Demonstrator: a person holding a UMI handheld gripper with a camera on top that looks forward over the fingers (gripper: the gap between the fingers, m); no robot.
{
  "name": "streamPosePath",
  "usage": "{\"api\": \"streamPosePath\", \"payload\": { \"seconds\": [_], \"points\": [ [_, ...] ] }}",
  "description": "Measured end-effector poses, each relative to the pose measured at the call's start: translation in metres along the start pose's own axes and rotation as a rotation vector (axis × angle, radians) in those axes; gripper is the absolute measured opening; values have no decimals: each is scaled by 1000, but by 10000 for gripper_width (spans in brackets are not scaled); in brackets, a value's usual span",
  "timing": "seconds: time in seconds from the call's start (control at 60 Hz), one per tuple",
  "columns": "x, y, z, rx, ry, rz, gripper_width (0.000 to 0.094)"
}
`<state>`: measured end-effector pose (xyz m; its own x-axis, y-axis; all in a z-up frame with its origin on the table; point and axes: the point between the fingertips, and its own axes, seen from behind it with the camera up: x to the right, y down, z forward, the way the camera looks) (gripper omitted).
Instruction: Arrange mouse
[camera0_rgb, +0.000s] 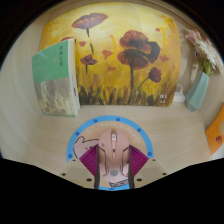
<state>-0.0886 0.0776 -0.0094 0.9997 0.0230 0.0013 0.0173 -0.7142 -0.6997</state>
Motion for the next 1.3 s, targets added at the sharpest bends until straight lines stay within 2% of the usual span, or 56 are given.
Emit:
{"api": "streamPosePath", "payload": {
  "seconds": [0.083, 0.25, 0.317, 0.35, 0.6, 0.733, 0.967, 1.3],
  "points": [
    [0, 2, 0, -5, -1, 13, 396],
    [-1, 2, 1, -28, -21, 27, 528],
    [3, -3, -9, -40, -19, 70, 710],
    [6, -12, -17, -21, -12, 74, 741],
    [35, -79, -124, 130, -11, 50, 733],
    [58, -91, -190, 187, -16, 49, 730],
    [86, -63, -263, 209, -32, 52, 731],
    [105, -12, -313, 213, -70, 27, 731]
  ]
}}
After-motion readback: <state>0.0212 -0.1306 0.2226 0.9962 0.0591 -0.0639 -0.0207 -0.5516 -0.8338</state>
